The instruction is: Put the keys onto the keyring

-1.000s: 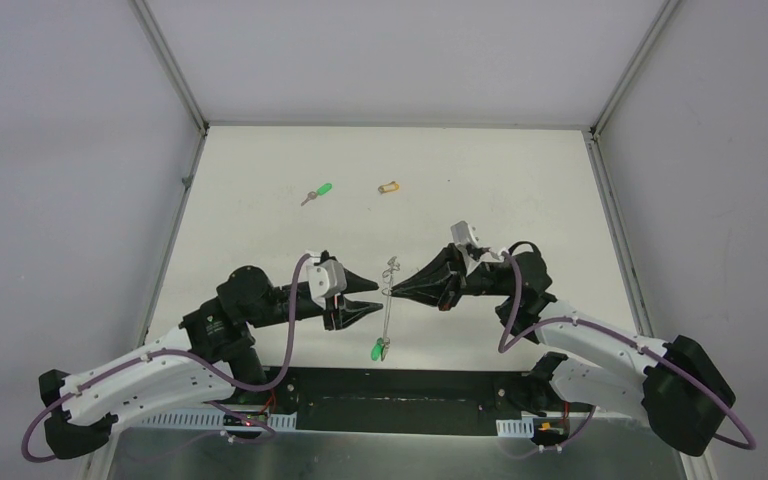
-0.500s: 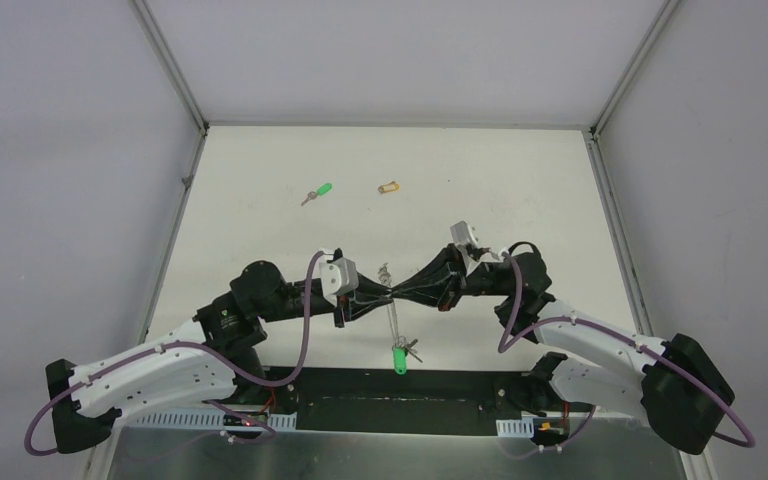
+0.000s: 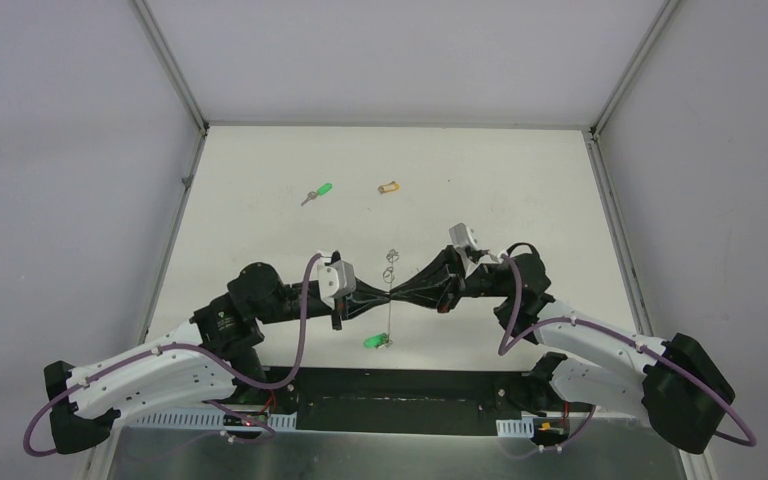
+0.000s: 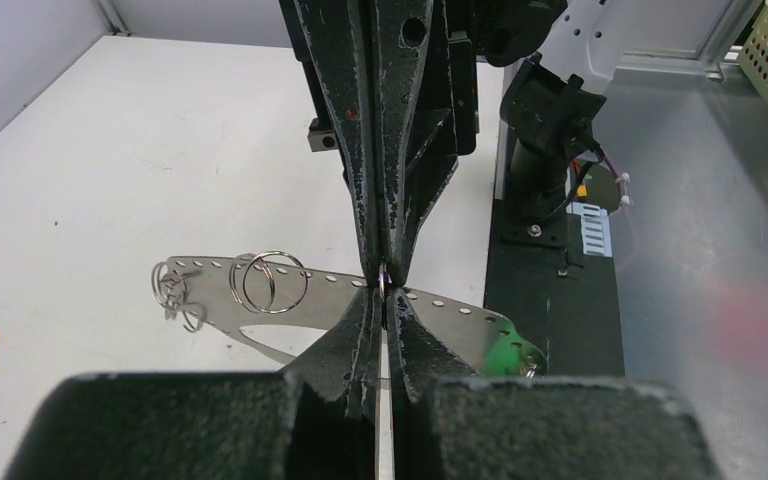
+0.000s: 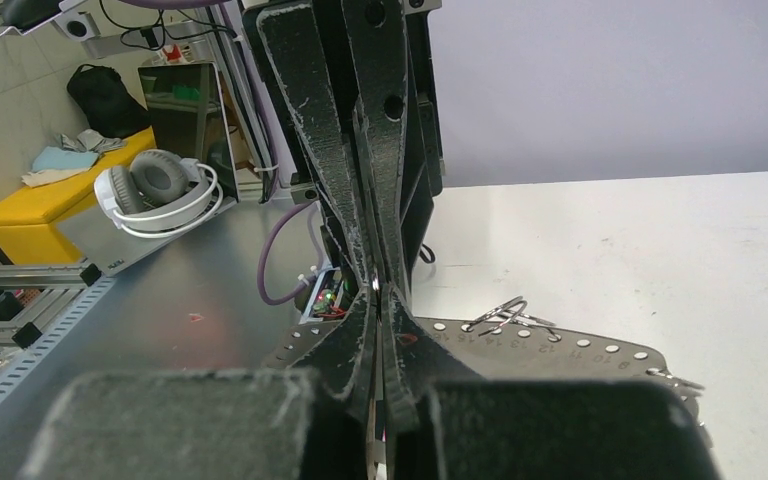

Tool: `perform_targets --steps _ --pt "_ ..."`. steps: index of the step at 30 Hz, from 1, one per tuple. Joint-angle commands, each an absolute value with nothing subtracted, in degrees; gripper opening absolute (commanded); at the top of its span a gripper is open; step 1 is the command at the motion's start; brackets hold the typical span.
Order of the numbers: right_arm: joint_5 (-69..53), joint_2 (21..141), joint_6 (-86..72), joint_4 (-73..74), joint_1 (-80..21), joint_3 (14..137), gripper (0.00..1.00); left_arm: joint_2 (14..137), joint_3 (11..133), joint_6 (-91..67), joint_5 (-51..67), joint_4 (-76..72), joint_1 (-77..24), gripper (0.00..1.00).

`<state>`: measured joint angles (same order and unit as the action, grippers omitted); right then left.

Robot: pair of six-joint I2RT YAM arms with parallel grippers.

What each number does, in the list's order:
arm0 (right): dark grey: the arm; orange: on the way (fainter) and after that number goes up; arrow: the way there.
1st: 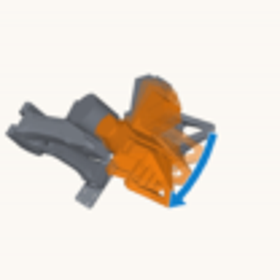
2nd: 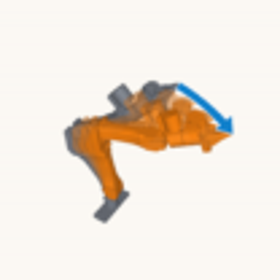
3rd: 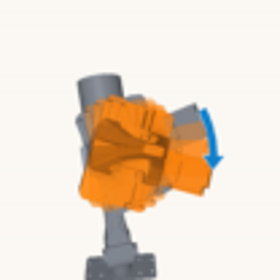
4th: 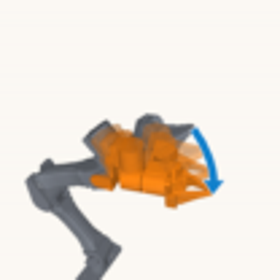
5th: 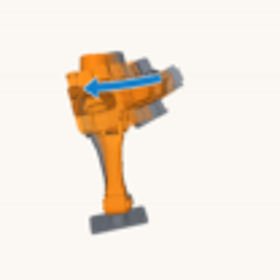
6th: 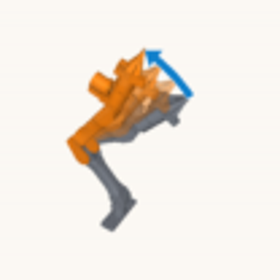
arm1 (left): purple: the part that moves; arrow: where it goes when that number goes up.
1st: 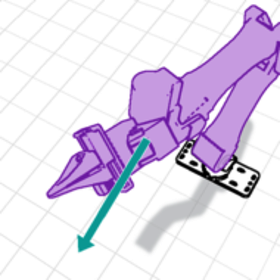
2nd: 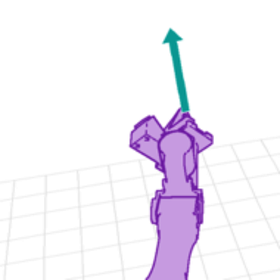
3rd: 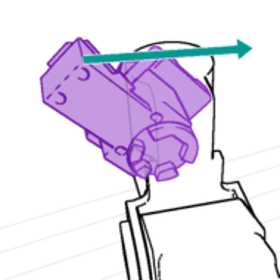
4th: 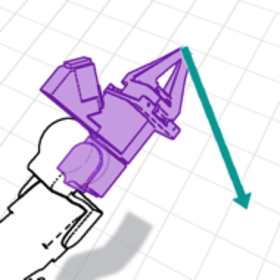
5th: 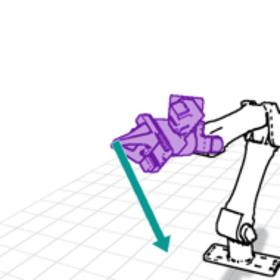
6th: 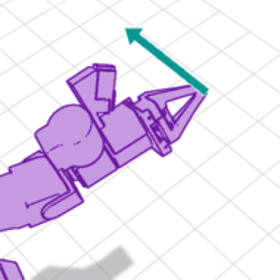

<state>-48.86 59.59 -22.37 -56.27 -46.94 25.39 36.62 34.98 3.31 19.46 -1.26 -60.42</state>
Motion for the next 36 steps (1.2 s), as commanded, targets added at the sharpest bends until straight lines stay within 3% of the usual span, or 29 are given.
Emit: perform_targets --steps 1,2,3,8,10,13,18,22,25,32,36 --pt "-48.0 58.1 -22.1 -58.4 -46.9 25.7 0.00 35.4 37.5 3.5 16.4 -0.3 -60.6 0.00" --pt "-47.1 58.0 -22.2 -57.3 -46.9 25.7 0.01 35.5 37.7 3.3 15.6 1.2 -60.6 0.00" --pt "-45.7 57.9 -22.1 -56.2 -46.9 25.8 0.09 35.6 37.9 2.9 14.7 2.0 -60.6 0.00" --pt "-41.5 55.8 -20.7 -49.9 -46.9 25.7 0.61 37.9 40.8 -2.9 6.1 9.3 -60.6 0.00" --pt "-39.4 54.9 -20.6 -47.1 -46.9 25.9 0.74 40.3 42.8 -3.7 5.6 12.3 -60.6 0.00" --pt "-36.1 53.1 -20.5 -41.4 -46.8 26.9 0.86 43.7 44.7 -4.9 5.2 14.3 -60.5 0.00" --pt "-27.2 50.1 -19.8 -24.1 -46.9 32.5 0.97 48.5 46.8 -7.0 3.2 16.0 -58.4 0.00" --pt "-22.6 50.1 -18.8 -13.0 -46.7 36.2 1.00 51.5 47.9 -10.2 16.8 15.0 -48.4 0.00" --pt "-10.2 52.3 -18.4 -3.7 -46.6 40.1 1.00 53.8 48.3 -11.6 23.4 14.3 -42.2 0.00" --pt "-2.9 67.4 -22.8 11.3 -43.3 52.1 1.00 55.6 49.5 -10.1 34.1 17.8 -29.0 0.00" --pt "-7.1 80.5 -25.0 17.1 -38.1 61.9 1.00 54.5 50.7 -4.6 34.2 22.9 -25.1 0.00"
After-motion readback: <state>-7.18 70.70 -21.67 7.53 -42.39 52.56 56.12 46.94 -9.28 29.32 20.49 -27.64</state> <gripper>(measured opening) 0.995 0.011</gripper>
